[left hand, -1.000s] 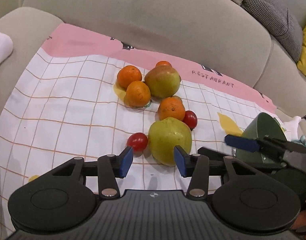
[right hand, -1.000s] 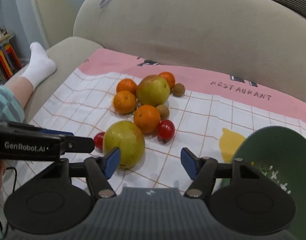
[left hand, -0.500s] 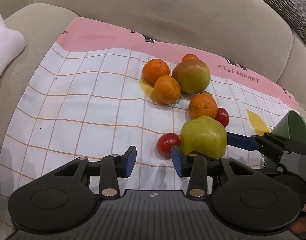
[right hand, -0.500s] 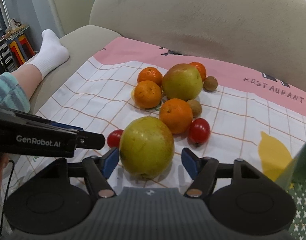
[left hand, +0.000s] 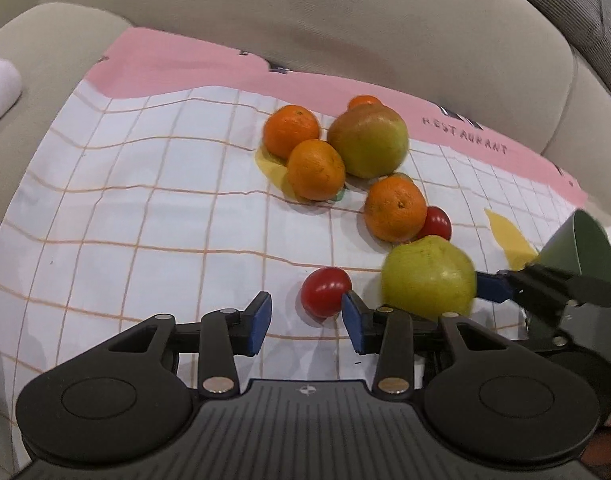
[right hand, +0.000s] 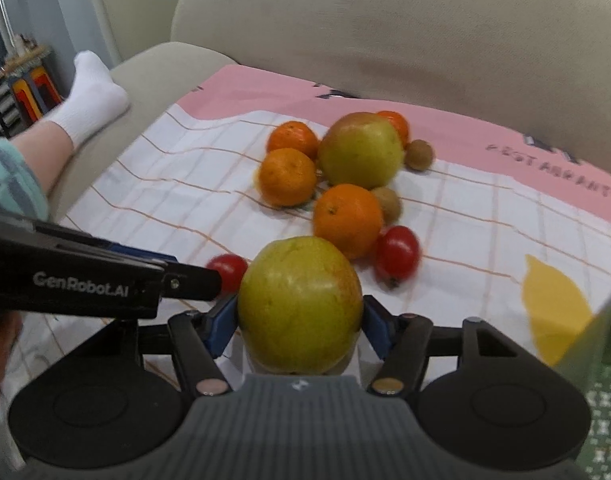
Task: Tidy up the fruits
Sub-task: 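Grasp the large pear with the right tool while the left tool grasps a cherry tomato, then carry the pear and tomato into the green colander and release both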
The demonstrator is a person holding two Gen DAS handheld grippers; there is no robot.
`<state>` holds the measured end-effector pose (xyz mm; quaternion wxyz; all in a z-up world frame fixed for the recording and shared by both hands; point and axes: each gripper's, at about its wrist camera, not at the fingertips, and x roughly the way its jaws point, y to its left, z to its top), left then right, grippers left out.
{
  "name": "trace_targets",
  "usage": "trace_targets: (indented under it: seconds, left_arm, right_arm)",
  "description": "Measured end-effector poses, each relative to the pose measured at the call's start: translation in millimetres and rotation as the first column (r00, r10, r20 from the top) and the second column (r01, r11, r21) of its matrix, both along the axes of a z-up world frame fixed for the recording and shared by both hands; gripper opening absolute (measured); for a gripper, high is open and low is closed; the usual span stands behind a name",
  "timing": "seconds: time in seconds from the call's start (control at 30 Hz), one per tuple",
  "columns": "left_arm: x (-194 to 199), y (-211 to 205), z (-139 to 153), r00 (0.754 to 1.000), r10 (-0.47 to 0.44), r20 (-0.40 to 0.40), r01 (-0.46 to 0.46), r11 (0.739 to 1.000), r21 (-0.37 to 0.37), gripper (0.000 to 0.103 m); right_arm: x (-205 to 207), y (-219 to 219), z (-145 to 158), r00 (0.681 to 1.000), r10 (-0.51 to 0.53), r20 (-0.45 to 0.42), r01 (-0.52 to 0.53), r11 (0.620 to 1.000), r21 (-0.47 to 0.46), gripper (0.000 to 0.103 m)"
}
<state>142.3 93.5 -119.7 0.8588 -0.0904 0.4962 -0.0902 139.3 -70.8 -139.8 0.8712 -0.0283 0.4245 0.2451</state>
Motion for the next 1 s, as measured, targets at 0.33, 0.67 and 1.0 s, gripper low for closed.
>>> trace_targets:
  seconds: [0.33, 0.67, 1.0]
  left_arm:
    - [10.3, -22.6, -8.0, 0.996, -0.088, 0.018, 0.087, 0.995, 0.04, 0.048]
    - [7.9, -31.1, -9.6, 0.995, -0.097, 0.023, 0.096, 0.995, 0.027, 0.033]
    - [-6.4, -30.1, 13.7, 0.997, -0.045, 0.061, 0.046, 0.999, -0.009, 0.033]
  right_arm:
    - [-11.2, -8.3, 1.9, 1.0, -0.002, 0.026, 0.004, 0.998, -0.067, 0.063]
    - [-17.7, -9.9, 1.7, 0.998, 0.004, 0.061, 0.001, 0.997, -0.081, 0.063]
    - [-33.5, -13.3, 23.6, 0.993, 0.022, 0.113, -0.014, 0.997, -0.074, 0.063]
